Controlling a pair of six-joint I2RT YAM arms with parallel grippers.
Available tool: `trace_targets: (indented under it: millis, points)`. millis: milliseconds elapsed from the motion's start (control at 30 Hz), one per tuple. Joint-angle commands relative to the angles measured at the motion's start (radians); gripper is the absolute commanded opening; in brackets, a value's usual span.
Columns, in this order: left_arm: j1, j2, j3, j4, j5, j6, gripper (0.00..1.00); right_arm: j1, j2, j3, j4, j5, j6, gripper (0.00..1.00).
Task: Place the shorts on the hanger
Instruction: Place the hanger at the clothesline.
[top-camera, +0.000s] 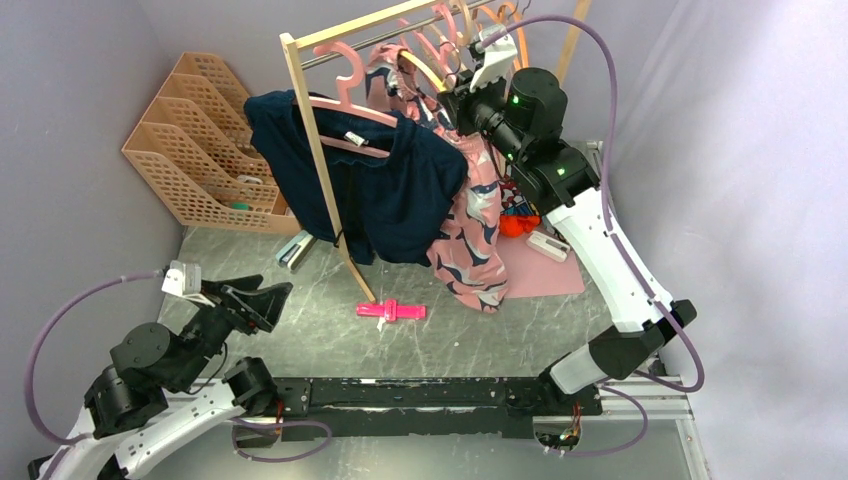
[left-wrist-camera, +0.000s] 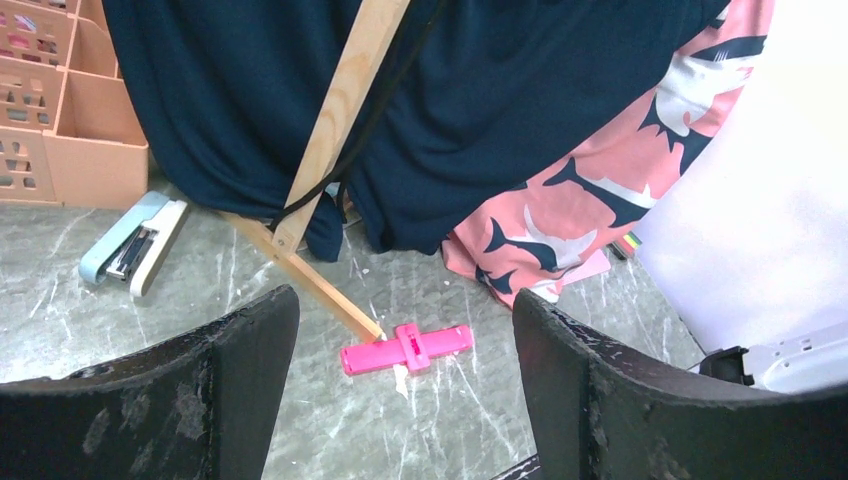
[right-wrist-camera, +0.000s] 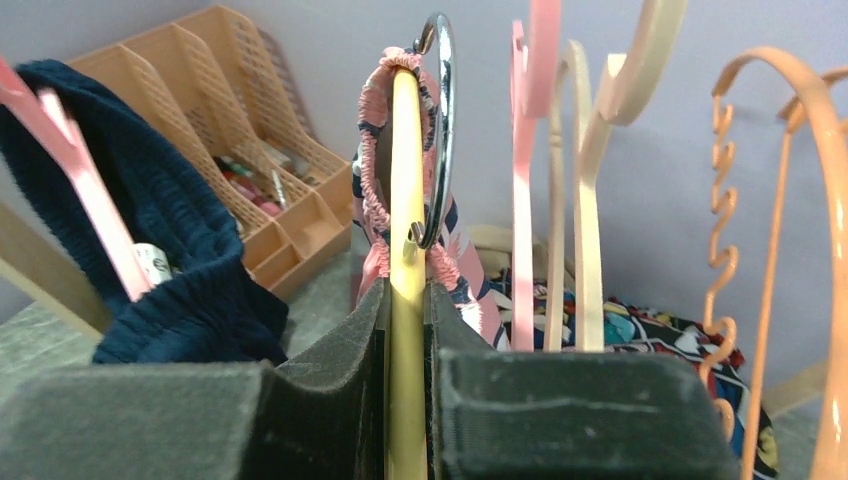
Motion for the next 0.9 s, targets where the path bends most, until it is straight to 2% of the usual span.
trace_targets:
  millis: [0,267,633,867]
  points:
    - [0.003,-0.04,-0.032,0.01,-0.019,-0.002,0.82,0.002,-0.013,0.038,0.162,-0.092,0.034,0.0]
    - [0.004,-0.068,-0.049,0.007,-0.028,-0.018,0.82,0.001,0.036,0.071,0.194,-0.092,0.04,0.0]
    - [0.004,-0.067,-0.055,0.0,-0.047,-0.028,0.8,0.001,-0.024,-0.1,0.451,-0.068,0.085,0.0]
    - [0.005,-0.054,-0.056,0.001,-0.044,-0.03,0.79,0.001,-0.019,-0.135,0.53,-0.054,0.074,0.0]
